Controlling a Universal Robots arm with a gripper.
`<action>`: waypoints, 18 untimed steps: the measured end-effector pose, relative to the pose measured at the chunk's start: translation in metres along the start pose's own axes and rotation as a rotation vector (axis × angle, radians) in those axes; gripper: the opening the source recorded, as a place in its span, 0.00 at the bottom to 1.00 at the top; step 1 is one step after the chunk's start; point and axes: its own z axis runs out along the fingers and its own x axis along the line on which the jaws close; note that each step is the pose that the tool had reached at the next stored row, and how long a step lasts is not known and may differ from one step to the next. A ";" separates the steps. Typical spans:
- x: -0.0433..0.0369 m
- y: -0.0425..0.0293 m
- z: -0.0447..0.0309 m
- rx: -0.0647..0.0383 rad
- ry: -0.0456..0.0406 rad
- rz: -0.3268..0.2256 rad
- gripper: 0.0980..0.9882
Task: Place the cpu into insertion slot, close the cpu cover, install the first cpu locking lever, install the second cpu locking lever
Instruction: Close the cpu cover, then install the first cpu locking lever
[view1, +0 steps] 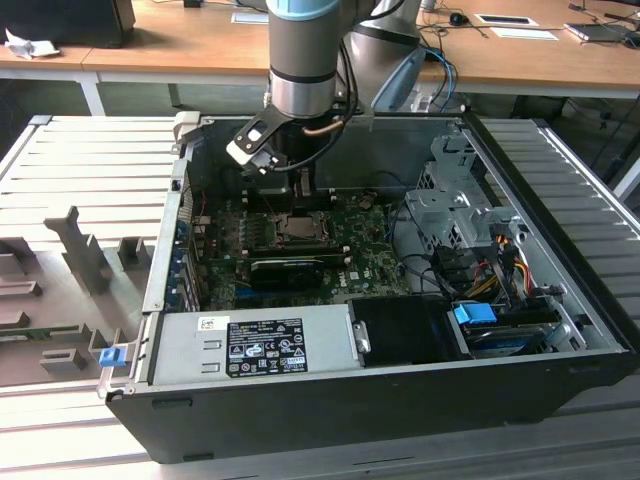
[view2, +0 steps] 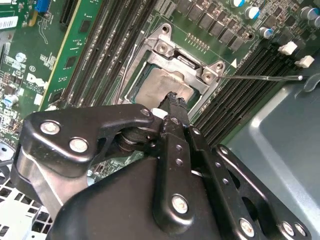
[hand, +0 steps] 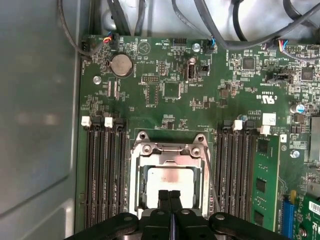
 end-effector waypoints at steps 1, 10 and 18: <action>0.0000 -0.0009 0.0000 0.000 0.0000 0.000 0.01; 0.0001 -0.0030 -0.0039 0.000 0.0000 0.000 0.01; 0.0001 -0.0030 -0.0061 0.000 0.0000 0.000 0.01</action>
